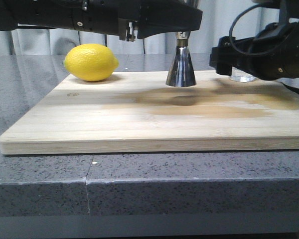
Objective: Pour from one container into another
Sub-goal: 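Grasp the glass beaker with the right gripper and lift it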
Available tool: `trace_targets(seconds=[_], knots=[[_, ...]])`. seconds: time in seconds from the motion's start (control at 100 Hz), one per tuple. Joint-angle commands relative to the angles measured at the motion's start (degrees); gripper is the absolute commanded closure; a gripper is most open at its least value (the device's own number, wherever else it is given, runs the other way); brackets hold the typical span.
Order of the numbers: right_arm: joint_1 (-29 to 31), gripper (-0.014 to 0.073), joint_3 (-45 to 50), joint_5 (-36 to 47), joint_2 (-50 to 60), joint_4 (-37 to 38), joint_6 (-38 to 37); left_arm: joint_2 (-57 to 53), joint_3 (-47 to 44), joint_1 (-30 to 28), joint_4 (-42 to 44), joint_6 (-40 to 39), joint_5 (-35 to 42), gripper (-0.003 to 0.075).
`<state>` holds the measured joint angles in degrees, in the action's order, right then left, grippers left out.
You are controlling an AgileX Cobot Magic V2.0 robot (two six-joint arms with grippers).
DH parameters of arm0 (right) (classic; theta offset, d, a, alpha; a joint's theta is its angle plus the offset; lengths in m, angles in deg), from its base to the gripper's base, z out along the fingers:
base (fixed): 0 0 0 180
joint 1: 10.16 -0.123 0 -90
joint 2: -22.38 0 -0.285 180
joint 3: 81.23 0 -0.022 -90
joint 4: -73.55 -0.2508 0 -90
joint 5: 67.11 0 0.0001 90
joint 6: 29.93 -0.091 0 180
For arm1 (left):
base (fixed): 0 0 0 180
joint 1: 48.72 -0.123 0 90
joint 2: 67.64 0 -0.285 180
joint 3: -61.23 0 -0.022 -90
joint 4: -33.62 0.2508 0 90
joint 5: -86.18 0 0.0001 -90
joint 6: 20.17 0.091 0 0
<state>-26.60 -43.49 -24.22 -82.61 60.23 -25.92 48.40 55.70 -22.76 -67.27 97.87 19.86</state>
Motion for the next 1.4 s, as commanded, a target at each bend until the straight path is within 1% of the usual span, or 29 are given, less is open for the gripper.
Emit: trace_targets(seconds=[0.0, 0.11, 0.2, 0.27, 0.44, 0.56, 0.61, 0.78, 0.88, 1.05, 1.12, 1.26, 1.39], knots=[[0.9, -0.003, -1.6, 4.8, 1.6, 0.8, 0.0, -3.0, 1.9, 0.3, -4.5, -0.3, -3.3, 0.0512], [1.0, -0.0026, -1.8, 4.8, 1.1, 0.9, -0.2, -3.0, 1.9, 0.3, -4.5, -0.3, -3.3, 0.0512], [1.0, 0.0006, -1.8, 4.9, 0.7, 2.1, -0.2, -3.0, 1.9, 0.3, -4.5, -0.3, -3.3, 0.0512], [1.0, 0.0058, -1.9, 4.9, 0.4, 2.2, -0.2, -3.0, 1.9, 0.3, -4.5, -0.3, -3.3, 0.0512], [1.0, 0.0225, -1.9, 5.3, 0.1, 2.2, -0.2, -3.0, 1.9, 0.3, -4.5, -0.3, -3.3, 0.0512], [1.0, 0.0297, -1.9, 6.0, 0.1, 2.2, -0.2, -3.0, 1.9, 0.3, -4.5, -0.3, -3.3, 0.0512], [1.0, 0.0308, -1.9, 6.1, 0.1, 2.2, -0.2, -3.0, 1.9, 0.3, -4.5, -0.3, -3.3, 0.0512], [1.0, 0.0307, -1.9, 6.1, 1.2, 2.3, -0.2, -3.0, 1.9, 0.3, -4.5, -0.3, -3.3, 0.0512], [1.0, 0.0307, -1.9, 4.3, 3.6, 2.7, -0.2, -3.0, 1.9, 0.3, -4.5, -0.3, -3.3, 0.0512], [1.0, 0.0307, -1.9, -2.2, 10.4, 5.5, -0.2, -3.0, 1.9, 0.3, -4.5, -0.3, -3.3, 0.0512], [1.0, 0.0307, -1.9, -6.8, 14.0, 7.9, -0.2, -3.0, 1.9, 0.3, -4.5, -0.3, -3.3, 0.0512], [1.0, 0.0307, -3.6, -19.5, 21.3, 12.0, -0.2, -3.0, 1.9, 0.3, -4.5, -0.3, -3.3, 0.0512], [0.9, 0.0307, -8.8, -35.9, 26.4, 14.9, -0.2, -3.0, 1.9, 0.3, -4.5, -0.3, -3.3, 0.0512]])
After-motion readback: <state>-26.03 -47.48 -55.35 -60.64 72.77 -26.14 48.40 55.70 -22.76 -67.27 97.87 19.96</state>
